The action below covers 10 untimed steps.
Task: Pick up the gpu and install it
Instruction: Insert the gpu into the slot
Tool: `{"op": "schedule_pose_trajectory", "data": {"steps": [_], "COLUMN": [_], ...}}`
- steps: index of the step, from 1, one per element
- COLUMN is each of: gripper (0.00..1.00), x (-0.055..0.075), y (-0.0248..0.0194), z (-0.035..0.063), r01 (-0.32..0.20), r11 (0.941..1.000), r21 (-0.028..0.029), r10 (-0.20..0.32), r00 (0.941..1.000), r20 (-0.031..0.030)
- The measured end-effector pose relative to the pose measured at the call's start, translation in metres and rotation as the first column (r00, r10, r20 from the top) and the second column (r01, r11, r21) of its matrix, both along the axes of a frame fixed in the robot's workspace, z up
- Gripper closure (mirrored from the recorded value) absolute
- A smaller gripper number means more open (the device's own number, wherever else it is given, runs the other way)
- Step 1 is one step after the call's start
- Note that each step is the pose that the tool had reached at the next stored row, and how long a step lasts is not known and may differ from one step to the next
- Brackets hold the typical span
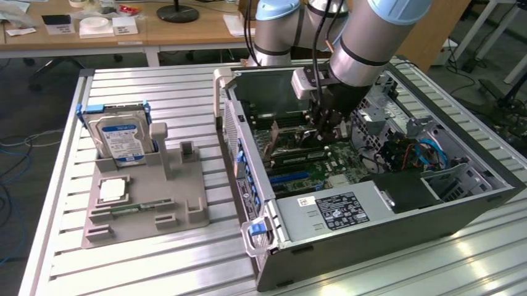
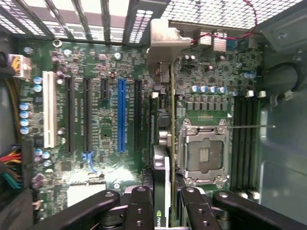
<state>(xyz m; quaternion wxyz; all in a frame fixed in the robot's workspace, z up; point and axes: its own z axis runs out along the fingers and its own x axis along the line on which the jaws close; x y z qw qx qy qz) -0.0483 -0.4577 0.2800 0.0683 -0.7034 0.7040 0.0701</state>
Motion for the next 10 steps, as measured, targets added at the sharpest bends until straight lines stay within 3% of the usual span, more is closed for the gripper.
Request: {"op": "schedule_pose_trajectory", "data": {"steps": [1,7,8,9,10], "gripper": [0.73,0.73,0.73,0.73,0.73], "x": [0.0000,0.0000,0.0000,-0.0001,0.0000], "y": [0.0000,-0.0001,0.0000,0.0000,0.0000], "z": [0.0000,0.0000,-0.0001,0.0000,0.0003], "r01": [0.000,0.000,0.000,0.000,0.000], "r11": [1.0000,1.0000,1.0000,0.9998,0.9994], "r21": [-0.0025,-0.0028,-0.0053,-0.0178,-0.0351], "r10": [0.000,0.000,0.000,0.000,0.000], "r00": [1.0000,1.0000,1.0000,1.0000,1.0000], "r20": [0.0000,0.0000,0.0001,0.0000,-0.0003]}}
